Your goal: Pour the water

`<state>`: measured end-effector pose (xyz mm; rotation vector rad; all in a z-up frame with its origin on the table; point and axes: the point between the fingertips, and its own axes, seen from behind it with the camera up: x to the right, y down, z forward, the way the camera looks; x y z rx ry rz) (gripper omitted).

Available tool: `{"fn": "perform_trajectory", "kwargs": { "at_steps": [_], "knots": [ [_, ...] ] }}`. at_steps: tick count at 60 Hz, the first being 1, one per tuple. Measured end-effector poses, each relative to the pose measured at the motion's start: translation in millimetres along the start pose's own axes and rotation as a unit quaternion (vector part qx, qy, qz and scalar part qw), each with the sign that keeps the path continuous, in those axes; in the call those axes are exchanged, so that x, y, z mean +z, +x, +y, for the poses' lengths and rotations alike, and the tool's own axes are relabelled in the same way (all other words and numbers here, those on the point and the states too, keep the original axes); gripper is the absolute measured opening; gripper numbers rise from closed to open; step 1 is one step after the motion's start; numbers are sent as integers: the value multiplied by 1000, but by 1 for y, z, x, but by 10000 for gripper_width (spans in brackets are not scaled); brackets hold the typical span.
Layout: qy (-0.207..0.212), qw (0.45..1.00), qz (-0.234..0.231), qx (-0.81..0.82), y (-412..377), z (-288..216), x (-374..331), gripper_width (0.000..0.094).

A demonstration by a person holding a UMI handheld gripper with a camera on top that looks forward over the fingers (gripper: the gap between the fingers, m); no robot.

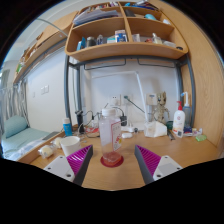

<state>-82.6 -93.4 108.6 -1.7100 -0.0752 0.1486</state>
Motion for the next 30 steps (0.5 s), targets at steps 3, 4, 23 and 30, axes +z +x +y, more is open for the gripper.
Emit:
{"fn": "perform_trajectory", "kwargs": {
  "at_steps": [3,4,23,30],
  "knots": [
    [4,1000,2,6,2,-2,-15,859],
    [5,1000,4,7,3,-2,-19,860],
    [16,999,50,-6,37,-7,-69,863],
    [14,997,72,-4,57,-4,-78,863]
  ]
}}
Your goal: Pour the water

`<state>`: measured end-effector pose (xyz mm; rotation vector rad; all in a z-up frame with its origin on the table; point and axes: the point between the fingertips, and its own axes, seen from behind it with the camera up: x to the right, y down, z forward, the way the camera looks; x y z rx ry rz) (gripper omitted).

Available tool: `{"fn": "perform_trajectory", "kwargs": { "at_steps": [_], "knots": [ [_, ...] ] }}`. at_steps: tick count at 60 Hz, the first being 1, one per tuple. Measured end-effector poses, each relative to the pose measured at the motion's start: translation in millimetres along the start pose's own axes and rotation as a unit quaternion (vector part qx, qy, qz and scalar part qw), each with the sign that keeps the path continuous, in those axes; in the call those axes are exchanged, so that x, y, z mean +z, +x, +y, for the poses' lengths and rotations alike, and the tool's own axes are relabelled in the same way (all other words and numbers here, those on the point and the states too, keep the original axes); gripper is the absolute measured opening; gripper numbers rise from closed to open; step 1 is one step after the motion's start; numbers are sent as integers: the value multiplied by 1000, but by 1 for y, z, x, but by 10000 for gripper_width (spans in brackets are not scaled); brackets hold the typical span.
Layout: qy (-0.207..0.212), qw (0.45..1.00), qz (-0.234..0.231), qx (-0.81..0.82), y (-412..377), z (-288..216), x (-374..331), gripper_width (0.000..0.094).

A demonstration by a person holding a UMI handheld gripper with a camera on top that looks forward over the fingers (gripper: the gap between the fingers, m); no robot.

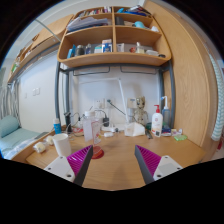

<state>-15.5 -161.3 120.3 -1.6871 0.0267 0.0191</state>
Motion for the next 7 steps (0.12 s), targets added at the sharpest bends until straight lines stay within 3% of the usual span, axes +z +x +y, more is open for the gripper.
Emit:
{"fn": "perform_trajectory", "kwargs": {
  "at_steps": [7],
  "knots": [
    [1,1000,20,16,21,0,-3,859]
  ]
}}
